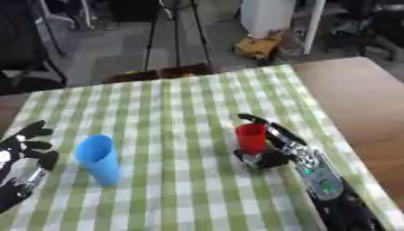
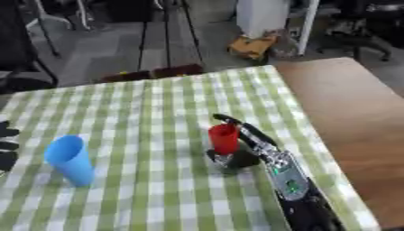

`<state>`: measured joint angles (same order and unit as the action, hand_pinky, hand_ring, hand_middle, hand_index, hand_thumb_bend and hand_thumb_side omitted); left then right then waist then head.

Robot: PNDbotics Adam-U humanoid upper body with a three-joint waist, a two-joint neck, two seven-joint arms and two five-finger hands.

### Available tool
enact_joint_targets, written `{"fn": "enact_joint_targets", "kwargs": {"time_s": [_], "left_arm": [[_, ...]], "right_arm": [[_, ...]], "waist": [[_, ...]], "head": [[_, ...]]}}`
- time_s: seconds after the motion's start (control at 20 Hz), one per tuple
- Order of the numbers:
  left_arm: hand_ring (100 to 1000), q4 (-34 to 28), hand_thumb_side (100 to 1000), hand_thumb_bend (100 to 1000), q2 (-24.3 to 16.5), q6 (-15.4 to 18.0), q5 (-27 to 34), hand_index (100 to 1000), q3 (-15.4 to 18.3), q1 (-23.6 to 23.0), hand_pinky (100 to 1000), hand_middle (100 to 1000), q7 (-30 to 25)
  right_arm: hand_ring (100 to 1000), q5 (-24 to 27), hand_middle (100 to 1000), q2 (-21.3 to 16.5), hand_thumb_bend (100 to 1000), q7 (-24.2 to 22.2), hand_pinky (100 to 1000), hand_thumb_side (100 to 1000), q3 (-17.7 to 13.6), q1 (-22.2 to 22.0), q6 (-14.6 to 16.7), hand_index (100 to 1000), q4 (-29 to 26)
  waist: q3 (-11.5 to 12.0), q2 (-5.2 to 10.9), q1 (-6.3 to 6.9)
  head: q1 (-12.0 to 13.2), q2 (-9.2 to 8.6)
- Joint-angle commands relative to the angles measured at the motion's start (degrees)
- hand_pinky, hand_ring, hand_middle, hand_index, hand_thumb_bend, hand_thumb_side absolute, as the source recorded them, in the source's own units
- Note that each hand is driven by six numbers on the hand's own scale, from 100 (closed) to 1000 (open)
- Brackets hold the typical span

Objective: Pour the contents of one cup into another cup.

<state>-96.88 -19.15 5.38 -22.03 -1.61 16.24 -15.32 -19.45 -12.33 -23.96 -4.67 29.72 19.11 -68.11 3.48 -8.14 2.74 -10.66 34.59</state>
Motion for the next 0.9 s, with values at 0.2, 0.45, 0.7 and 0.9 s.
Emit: {"fn": "enact_joint_targets", "kwargs": {"time_s": [0.2, 0.45, 0.7, 0.9], "left_arm": [[781, -0.4, 834, 349, -0.9, -0.2, 0.3, 977, 0.3, 0.9, 754, 845, 0.6], [777, 0.1, 839, 346, -0.9, -0.5, 0.3, 967, 0.4, 1.0, 747, 822, 0.9], [767, 1.8, 845, 348, -1.0, -1.1, 1.2, 940, 0.4, 1.1, 734, 800, 1.5], [769, 4.5, 772, 411, -1.2, -1.3, 1.2, 958, 0.5, 1.5, 730, 816, 2.2]], "right_arm": [[253, 2.7, 476, -1.2, 130, 0.7, 723, 100, 0.3, 0.7, 0.2, 998, -4.3], [256, 4.5, 472, -1.4, 133, 1.4, 719, 100, 0.5, 0.4, 0.2, 995, -6.4], [267, 5.8, 475, -1.8, 135, 1.5, 728, 105, 0.7, 0.2, 0.0, 996, -8.1], [271, 6.4, 477, -1.9, 135, 1.6, 731, 102, 0.7, 0.0, -0.4, 997, -8.6]], "waist": [[-0.2, 1.0, -0.24], [-0.5, 1.15, -0.31], [-0.8, 1.34, -0.41], [-1.1, 1.39, -0.4]], "head": [[-0.1, -0.04], [-0.1, 0.05], [-0.1, 0.14], [-0.1, 0.13]]}}
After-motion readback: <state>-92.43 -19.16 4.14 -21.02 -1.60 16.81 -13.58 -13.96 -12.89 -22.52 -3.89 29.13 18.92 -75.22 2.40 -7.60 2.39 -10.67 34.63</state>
